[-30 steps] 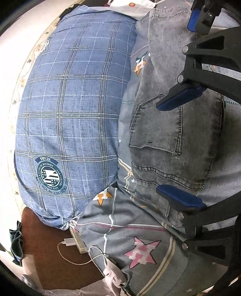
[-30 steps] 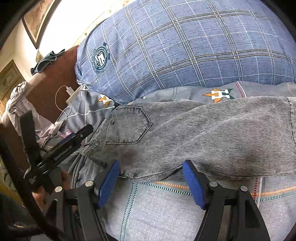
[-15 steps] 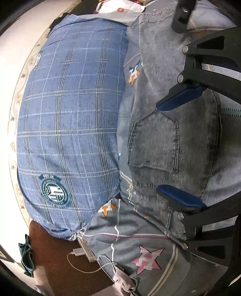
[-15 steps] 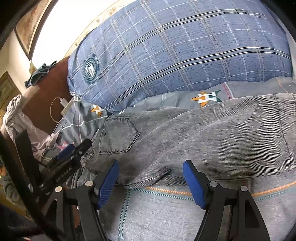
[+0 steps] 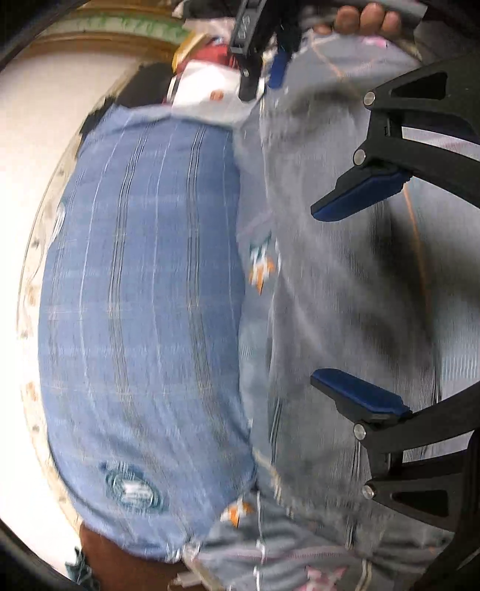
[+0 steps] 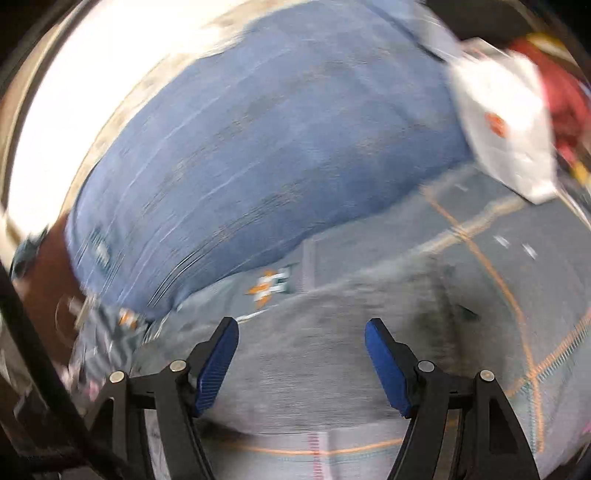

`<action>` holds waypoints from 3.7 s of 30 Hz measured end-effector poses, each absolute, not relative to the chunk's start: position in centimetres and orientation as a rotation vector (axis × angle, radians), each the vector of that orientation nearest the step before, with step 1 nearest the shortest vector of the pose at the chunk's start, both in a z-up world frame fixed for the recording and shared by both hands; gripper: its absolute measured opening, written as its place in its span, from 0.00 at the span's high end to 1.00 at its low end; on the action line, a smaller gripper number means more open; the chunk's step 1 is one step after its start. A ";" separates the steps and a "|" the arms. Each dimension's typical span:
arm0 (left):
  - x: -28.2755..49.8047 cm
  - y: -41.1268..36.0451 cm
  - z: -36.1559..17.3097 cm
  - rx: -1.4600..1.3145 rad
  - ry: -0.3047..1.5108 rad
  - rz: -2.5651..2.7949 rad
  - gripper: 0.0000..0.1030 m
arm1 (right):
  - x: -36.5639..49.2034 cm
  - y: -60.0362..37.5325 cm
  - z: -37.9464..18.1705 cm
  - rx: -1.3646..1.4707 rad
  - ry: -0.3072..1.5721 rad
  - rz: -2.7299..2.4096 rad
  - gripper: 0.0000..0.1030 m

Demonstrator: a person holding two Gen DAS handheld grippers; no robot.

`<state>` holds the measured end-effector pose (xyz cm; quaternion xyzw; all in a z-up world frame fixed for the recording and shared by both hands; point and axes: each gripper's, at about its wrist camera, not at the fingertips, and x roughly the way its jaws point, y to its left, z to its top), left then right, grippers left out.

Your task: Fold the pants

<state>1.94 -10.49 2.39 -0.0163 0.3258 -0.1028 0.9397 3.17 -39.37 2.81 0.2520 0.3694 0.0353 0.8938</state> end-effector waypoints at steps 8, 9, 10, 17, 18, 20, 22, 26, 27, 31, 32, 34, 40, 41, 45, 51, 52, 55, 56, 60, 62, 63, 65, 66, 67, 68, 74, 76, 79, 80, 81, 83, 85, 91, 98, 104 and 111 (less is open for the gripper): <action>2.6 -18.1 0.6 0.011 0.686 -0.310 0.20 | 3.4 -45.8 0.7 0.573 0.871 -0.024 0.28; 2.6 -19.2 0.3 0.034 0.686 -0.326 0.20 | 3.6 -46.3 0.3 0.583 0.891 -0.019 0.28; 2.7 -20.9 -0.1 0.073 0.689 -0.358 0.20 | 3.9 -46.5 -0.2 0.589 0.910 -0.008 0.28; 3.0 -29.7 -2.9 0.242 0.729 -0.546 0.20 | 3.3 -49.2 -1.1 0.656 0.926 0.004 0.28; 3.0 -30.7 -3.3 0.257 0.734 -0.565 0.20 | 3.2 -49.3 -1.1 0.661 0.922 0.001 0.28; 2.9 -32.5 -4.0 0.283 0.745 -0.612 0.20 | 3.1 -49.9 -1.3 0.674 0.917 0.004 0.28; 2.7 -34.3 -4.9 0.325 0.757 -0.652 0.20 | 3.1 -50.2 -1.7 0.693 0.918 0.003 0.28; 2.5 -36.6 -6.6 0.393 0.776 -0.642 0.20 | 3.2 -50.9 -2.7 0.748 0.927 0.006 0.28; 2.6 -37.0 -7.0 0.403 0.779 -0.636 0.21 | 3.2 -51.1 -3.0 0.767 0.930 0.008 0.28; 2.1 -38.0 -7.6 0.420 0.756 -0.627 0.30 | 3.0 -52.0 -4.0 0.847 0.929 0.030 0.28; 2.1 -38.2 -7.8 0.435 0.748 -0.619 0.40 | 2.9 -52.2 -4.1 0.862 0.928 0.031 0.28; 2.4 -38.4 -7.9 0.437 0.741 -0.596 0.50 | 2.8 -52.6 -4.3 0.899 0.922 0.031 0.28; 5.3 -35.5 -6.8 0.245 0.813 -0.634 0.81 | 3.8 -53.0 -5.2 0.977 0.941 0.088 0.28; 5.4 -35.2 -6.7 0.224 0.820 -0.640 0.82 | 4.4 -53.1 -5.6 0.997 0.957 0.102 0.28; 5.6 -34.6 -6.5 0.174 0.833 -0.645 0.83 | 6.9 -52.4 -6.3 0.999 1.009 0.141 0.28; 5.3 -33.6 -5.6 0.088 0.836 -0.671 0.84 | 8.0 -50.7 -7.0 0.972 1.034 0.187 0.33; 5.4 -33.5 -5.4 0.077 0.837 -0.676 0.84 | 8.2 -50.3 -7.0 0.956 1.038 0.191 0.43; 5.4 -33.1 -5.2 0.050 0.839 -0.681 0.85 | 8.7 -49.3 -7.0 0.901 1.062 0.173 0.80; 5.5 -32.9 -5.0 0.042 0.839 -0.685 0.85 | 8.7 -49.2 -6.8 0.899 1.051 0.174 0.85; 5.1 -31.7 -3.5 -0.029 0.796 -0.710 0.85 | 7.8 -48.8 -4.3 0.856 0.972 0.235 0.88; 4.7 -30.9 -2.2 -0.066 0.768 -0.711 0.85 | 7.2 -48.0 -2.3 0.814 0.914 0.278 0.88; 4.4 -30.3 -1.4 -0.079 0.751 -0.708 0.85 | 6.9 -47.6 -1.3 0.797 0.886 0.300 0.88; 3.8 -29.0 -0.1 -0.108 0.720 -0.694 0.85 | 6.5 -46.5 0.6 0.767 0.841 0.351 0.88; 3.8 -28.2 0.3 -0.131 0.715 -0.684 0.85 | 6.5 -45.9 1.3 0.751 0.827 0.368 0.88; 3.7 -27.3 0.7 -0.157 0.714 -0.670 0.85 | 6.5 -45.1 1.8 0.735 0.819 0.381 0.88; 3.5 -26.4 1.0 -0.174 0.711 -0.656 0.85 | 6.6 -44.1 2.5 0.710 0.813 0.400 0.88; 2.7 -19.6 1.4 -0.321 0.712 -0.513 0.85 | 7.8 -36.6 4.6 0.583 0.857 0.540 0.88; 3.0 -16.8 1.2 -0.404 0.730 -0.472 0.85 | 8.6 -33.4 5.0 0.525 0.886 0.568 0.88; 3.1 -13.0 0.8 -0.459 0.738 -0.403 0.85 | 10.5 -28.2 4.8 0.463 0.929 0.607 0.88; 3.2 -12.0 0.4 -0.473 0.750 -0.394 0.85 | 10.8 -26.9 4.5 0.449 0.934 0.614 0.88; 3.5 -11.0 -0.2 -0.488 0.766 -0.392 0.85 | 11.0 -26.0 4.1 0.436 0.940 0.615 0.88; 4.0 -9.5 -1.7 -0.512 0.795 -0.382 0.85 | 11.6 -24.2 2.6 0.414 0.955 0.618 0.88; 4.3 -8.3 -3.6 -0.526 0.819 -0.363 0.85 | 12.4 -22.8 0.5 0.416 0.990 0.630 0.88; 4.9 -6.8 -6.4 -0.610 0.868 -0.328 0.85 | 14.0 -19.5 -3.0 0.367 1.062 0.624 0.87; 4.2 -7.0 -6.8 -0.592 0.863 -0.292 0.82 | 13.9 -19.6 -4.2 0.401 1.071 0.647 0.77; 3.6 -6.9 -6.6 -0.562 0.850 -0.257 0.78 | 12.9 -21.0 -2.1 0.455 0.994 0.678 0.34; 3.2 -5.9 -6.1 -0.571 0.848 -0.215 0.35 | 13.0 -23.0 -2.6 0.504 0.997 0.622 0.46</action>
